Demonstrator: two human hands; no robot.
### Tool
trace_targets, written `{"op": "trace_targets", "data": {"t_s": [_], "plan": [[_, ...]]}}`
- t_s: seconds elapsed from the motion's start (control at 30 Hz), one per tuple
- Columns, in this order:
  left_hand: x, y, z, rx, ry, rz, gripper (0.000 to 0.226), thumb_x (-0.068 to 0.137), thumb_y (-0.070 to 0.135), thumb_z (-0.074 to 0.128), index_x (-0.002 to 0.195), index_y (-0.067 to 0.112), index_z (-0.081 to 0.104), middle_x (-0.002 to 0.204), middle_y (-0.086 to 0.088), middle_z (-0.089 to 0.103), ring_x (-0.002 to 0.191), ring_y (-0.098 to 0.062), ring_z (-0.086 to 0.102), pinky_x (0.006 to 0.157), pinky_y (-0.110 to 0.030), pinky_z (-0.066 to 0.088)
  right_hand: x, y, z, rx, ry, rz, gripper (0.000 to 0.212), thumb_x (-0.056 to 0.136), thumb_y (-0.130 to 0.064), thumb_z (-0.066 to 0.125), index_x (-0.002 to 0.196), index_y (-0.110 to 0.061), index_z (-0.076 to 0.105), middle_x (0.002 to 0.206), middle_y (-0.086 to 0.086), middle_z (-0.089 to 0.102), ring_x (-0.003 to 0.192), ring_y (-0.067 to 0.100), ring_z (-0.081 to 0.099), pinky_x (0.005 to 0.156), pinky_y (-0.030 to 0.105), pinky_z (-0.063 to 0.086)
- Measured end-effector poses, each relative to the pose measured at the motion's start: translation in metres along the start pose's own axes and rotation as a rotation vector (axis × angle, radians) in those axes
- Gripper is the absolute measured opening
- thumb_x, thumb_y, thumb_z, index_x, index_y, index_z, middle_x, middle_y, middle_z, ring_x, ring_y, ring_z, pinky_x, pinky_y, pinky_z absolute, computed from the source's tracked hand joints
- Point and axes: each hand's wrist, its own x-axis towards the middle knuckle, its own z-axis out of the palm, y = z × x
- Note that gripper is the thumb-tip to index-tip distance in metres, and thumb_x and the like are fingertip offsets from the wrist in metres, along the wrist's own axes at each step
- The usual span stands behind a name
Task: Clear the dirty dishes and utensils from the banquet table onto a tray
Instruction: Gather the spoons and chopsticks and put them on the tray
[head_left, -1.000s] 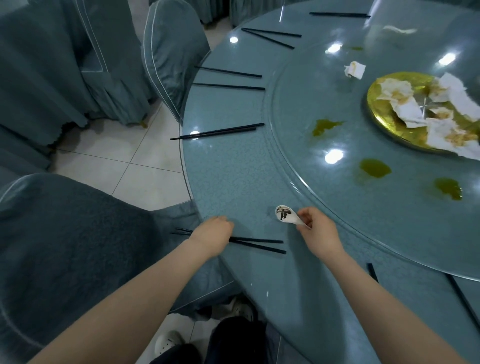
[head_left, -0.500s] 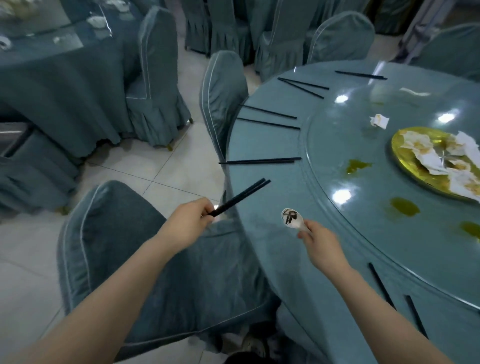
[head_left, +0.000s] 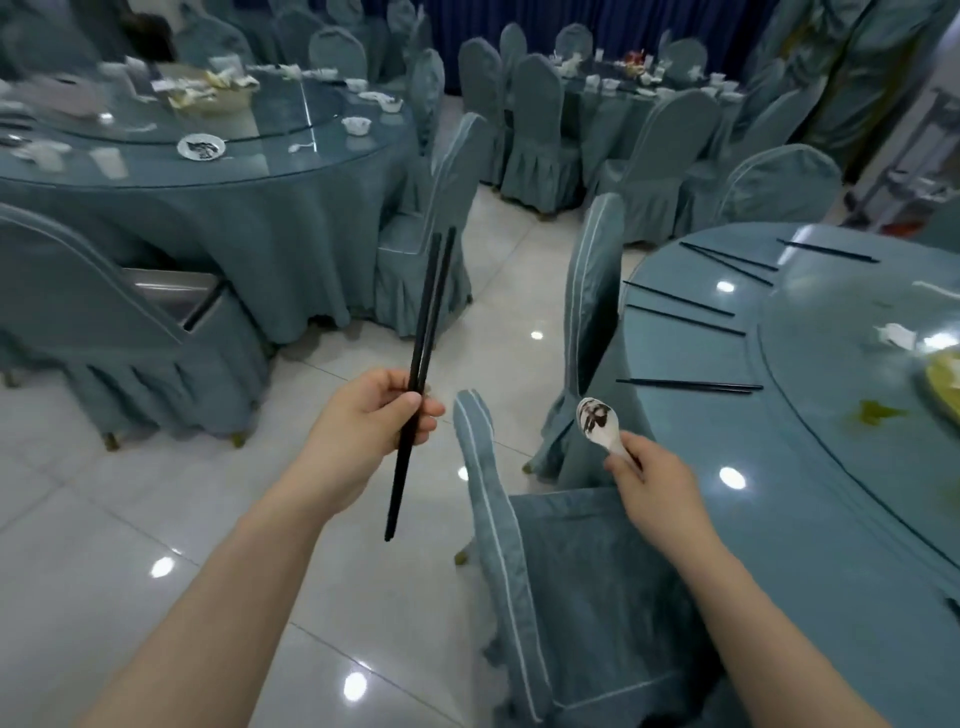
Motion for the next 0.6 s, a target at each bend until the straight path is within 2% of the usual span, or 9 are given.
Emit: {"op": "trace_targets", "data": {"t_s": [0.07, 0.17, 0.33, 0.4, 0.5, 0.6], "plan": [[-0.003, 0.003, -0.031, -0.037, 0.022, -0.022, 0.020, 0.098, -0.003, 0.039, 0.091, 0.008, 0.055, 0.069, 0.001, 0.070, 0.060, -0.005, 0.063, 0.061, -0.019, 0.054, 0.002, -0.029, 0.014, 0.013, 0.012, -0.025, 0.027, 0.090, -0.010, 0.051, 0.068, -0.024, 0.052, 0.056, -0.010, 0.049, 0.059, -0.001, 0.049, 0.054, 0.008, 0.036], [-0.003, 0.004, -0.078, -0.067, 0.054, -0.041, 0.019, 0.098, -0.003, 0.039, 0.093, 0.008, 0.054, 0.070, 0.000, 0.072, 0.064, -0.007, 0.065, 0.064, -0.020, 0.056, 0.013, -0.066, 0.038, 0.013, -0.015, -0.053, 0.019, 0.090, -0.009, 0.053, 0.076, -0.018, 0.061, 0.061, -0.012, 0.056, 0.062, -0.010, 0.052, 0.055, 0.004, 0.036], [0.020, -0.001, -0.138, -0.093, 0.129, -0.058, 0.017, 0.098, -0.001, 0.041, 0.096, 0.010, 0.055, 0.076, -0.001, 0.074, 0.073, -0.013, 0.069, 0.071, -0.027, 0.056, 0.042, -0.099, 0.080, 0.016, -0.080, -0.049, 0.014, 0.092, -0.017, 0.053, 0.082, -0.022, 0.063, 0.070, -0.004, 0.063, 0.067, 0.006, 0.056, 0.050, 0.010, 0.035], [0.033, -0.006, -0.156, -0.091, 0.139, -0.072, 0.016, 0.098, 0.001, 0.042, 0.096, 0.011, 0.054, 0.078, -0.002, 0.074, 0.074, -0.014, 0.070, 0.073, -0.028, 0.056, 0.056, -0.103, 0.098, 0.019, -0.082, -0.039, 0.011, 0.092, -0.021, 0.054, 0.086, -0.021, 0.064, 0.076, -0.002, 0.066, 0.066, 0.006, 0.055, 0.051, 0.009, 0.036], [0.063, -0.012, -0.181, -0.069, 0.130, -0.105, 0.015, 0.098, 0.002, 0.043, 0.096, 0.012, 0.054, 0.082, -0.004, 0.075, 0.078, -0.016, 0.070, 0.075, -0.028, 0.056, 0.081, -0.110, 0.123, 0.001, -0.091, -0.039, 0.007, 0.091, -0.023, 0.057, 0.089, -0.024, 0.064, 0.072, -0.013, 0.063, 0.063, -0.005, 0.051, 0.057, 0.005, 0.038], [0.107, -0.014, -0.202, -0.038, 0.122, -0.128, 0.015, 0.097, 0.002, 0.043, 0.096, 0.012, 0.055, 0.084, -0.006, 0.075, 0.080, -0.018, 0.070, 0.077, -0.030, 0.056, 0.113, -0.113, 0.144, 0.007, -0.095, -0.005, 0.014, 0.091, -0.022, 0.058, 0.103, -0.025, 0.065, 0.074, -0.024, 0.057, 0.067, -0.013, 0.049, 0.059, 0.001, 0.037]]}}
